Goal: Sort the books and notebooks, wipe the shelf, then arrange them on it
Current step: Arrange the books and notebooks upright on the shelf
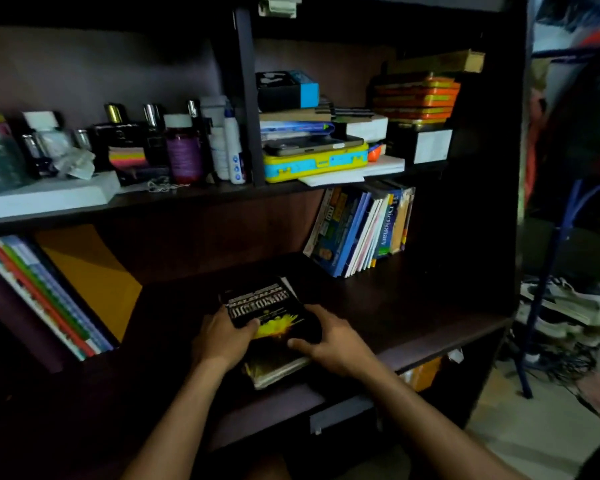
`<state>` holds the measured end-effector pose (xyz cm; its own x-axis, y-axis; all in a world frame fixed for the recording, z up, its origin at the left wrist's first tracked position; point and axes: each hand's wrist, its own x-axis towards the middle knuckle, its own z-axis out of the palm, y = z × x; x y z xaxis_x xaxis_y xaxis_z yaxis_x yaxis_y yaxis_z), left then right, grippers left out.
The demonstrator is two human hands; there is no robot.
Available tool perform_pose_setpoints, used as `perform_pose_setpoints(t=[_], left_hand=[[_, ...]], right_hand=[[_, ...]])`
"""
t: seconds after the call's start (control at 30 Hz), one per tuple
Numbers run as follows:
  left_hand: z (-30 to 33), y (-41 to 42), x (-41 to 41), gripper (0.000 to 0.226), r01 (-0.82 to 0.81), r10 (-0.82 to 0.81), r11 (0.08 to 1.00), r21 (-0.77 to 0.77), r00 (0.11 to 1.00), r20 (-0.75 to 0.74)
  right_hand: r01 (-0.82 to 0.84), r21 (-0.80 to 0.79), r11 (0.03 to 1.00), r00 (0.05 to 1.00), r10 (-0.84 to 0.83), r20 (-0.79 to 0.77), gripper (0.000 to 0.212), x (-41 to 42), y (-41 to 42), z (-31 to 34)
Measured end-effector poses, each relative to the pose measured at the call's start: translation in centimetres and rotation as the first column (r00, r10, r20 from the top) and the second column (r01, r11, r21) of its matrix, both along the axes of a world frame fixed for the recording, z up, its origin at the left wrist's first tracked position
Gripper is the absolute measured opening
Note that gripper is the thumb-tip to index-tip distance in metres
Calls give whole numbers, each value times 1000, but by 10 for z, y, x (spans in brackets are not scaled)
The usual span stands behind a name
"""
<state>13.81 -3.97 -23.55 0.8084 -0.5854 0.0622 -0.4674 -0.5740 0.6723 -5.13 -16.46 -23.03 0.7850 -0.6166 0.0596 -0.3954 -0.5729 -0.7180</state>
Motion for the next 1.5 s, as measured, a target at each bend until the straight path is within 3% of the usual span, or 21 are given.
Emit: perform_pose_setpoints(t=[0.13, 0.23, 0.33, 0.43, 0.53, 0.63, 0.7, 0.77, 0.8, 0.87, 0.9, 0.97, 1.07, 1.13, 1.23, 1.3, 1.37, 1.5], left_hand=[[9, -4, 20, 49, -22, 10, 998, 65, 984, 180], [16, -33, 25, 40, 80, -84, 996, 26, 960, 266], [17, -67, 24, 38, 262, -244, 964, -56, 945, 217], [4, -84, 28, 57, 295, -256, 947, -130, 932, 256], [3, -85, 27, 73, 283, -247, 944, -170, 948, 202], [8, -82, 12, 83, 401, -406, 873, -278, 913, 43], [7, -82, 5, 95, 375, -449, 805, -461, 892, -58], [9, -83, 3, 98, 234, -417, 743, -627, 895, -160], [12, -83, 1, 91, 165, -367, 726, -668, 914, -173], [15, -81, -2, 74, 107, -259, 684, -722, 960, -103], [14, -79, -5, 68, 133, -234, 667, -733, 972, -36], [15, -76, -12, 62, 237, -267, 654, -718, 961, 73], [18, -74, -22, 62, 419, -445, 596, -685, 882, 152], [21, -72, -25, 60, 532, -563, 560, -635, 807, 180], [20, -72, -26, 43, 704, -718, 536, -466, 671, 188], [16, -74, -21, 32, 770, -696, 574, -277, 638, 331], [15, -76, -10, 32, 725, -619, 683, -83, 636, 460], [17, -75, 21, 45, 537, -525, 834, 128, 702, 481]], right_hand=[[39, 137, 990, 990, -57, 126, 75, 7, -26, 3], [74, 378, 923, 907, -220, 360, 54, 4, -48, -1], [59, 579, 813, 726, -433, 534, 45, 0, -58, -10], [48, 626, 778, 620, -515, 592, 43, 2, -63, -17], [25, 641, 767, 587, -530, 612, 39, 2, -64, -16], [-34, 629, 776, 629, -473, 617, 37, 1, -62, -12], [23, 575, 818, 661, -444, 605, 37, 2, -59, -13], [231, 316, 920, 730, -379, 569, 44, 4, -51, -16], [355, 127, 926, 755, -364, 545, 49, 4, -47, -18], [489, -180, 854, 776, -331, 537, 56, 4, -37, -18], [472, -240, 848, 795, -292, 531, 57, 3, -32, -16], [324, -242, 915, 861, -179, 476, 64, 5, -24, -10], [145, -168, 975, 907, -63, 417, 77, 15, -20, -3], [147, -177, 973, 899, -57, 434, 71, 21, -23, 3], [231, -153, 961, 854, -125, 506, 46, 22, -36, 8], [325, -108, 940, 833, -230, 503, 43, 24, -53, 5], [389, -48, 920, 804, -314, 506, 44, 29, -68, 2], [468, 16, 884, 782, -422, 459, 39, 34, -93, 9]])
